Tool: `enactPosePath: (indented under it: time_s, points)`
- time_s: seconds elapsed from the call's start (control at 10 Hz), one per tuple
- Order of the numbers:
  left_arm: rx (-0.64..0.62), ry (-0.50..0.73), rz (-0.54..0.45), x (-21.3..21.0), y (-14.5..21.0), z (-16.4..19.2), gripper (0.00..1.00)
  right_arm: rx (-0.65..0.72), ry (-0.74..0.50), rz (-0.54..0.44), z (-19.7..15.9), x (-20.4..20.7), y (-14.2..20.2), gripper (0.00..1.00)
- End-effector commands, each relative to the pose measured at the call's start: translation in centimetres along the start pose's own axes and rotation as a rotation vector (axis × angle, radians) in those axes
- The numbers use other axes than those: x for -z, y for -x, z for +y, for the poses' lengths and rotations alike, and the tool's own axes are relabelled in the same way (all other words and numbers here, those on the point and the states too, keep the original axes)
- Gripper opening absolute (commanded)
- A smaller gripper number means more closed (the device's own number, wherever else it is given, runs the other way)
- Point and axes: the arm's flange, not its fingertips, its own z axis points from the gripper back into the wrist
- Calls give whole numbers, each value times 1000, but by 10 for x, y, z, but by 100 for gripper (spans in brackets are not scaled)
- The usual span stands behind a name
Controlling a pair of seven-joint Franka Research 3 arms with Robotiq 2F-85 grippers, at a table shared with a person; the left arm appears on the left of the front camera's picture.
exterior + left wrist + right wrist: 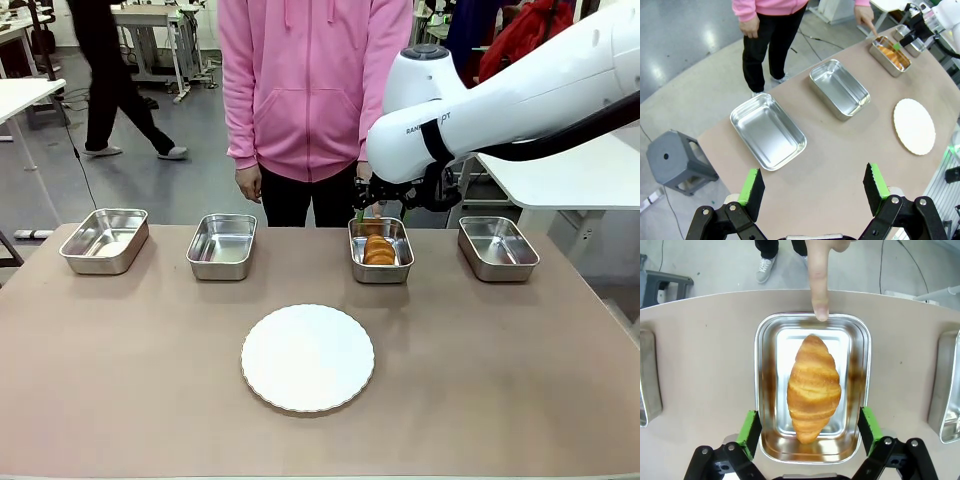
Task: Place the bread in the container.
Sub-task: Place the Butter Roll into the Airtight Container indicated by the human.
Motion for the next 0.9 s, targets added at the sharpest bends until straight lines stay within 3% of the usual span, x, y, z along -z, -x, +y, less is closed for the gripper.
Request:
enactPosePath:
  time_s: [0.0, 0.7, 0.8]
  points:
    - [5, -2, -2, -1, 0, 0, 100, -7, 8, -3, -2, 2, -1, 100]
    - [5, -2, -2, -1, 0, 0, 100, 0, 1, 4, 0, 3, 0, 100]
    - [5, -2, -2, -1, 0, 0, 100, 26, 5, -36, -4, -14, 10, 100]
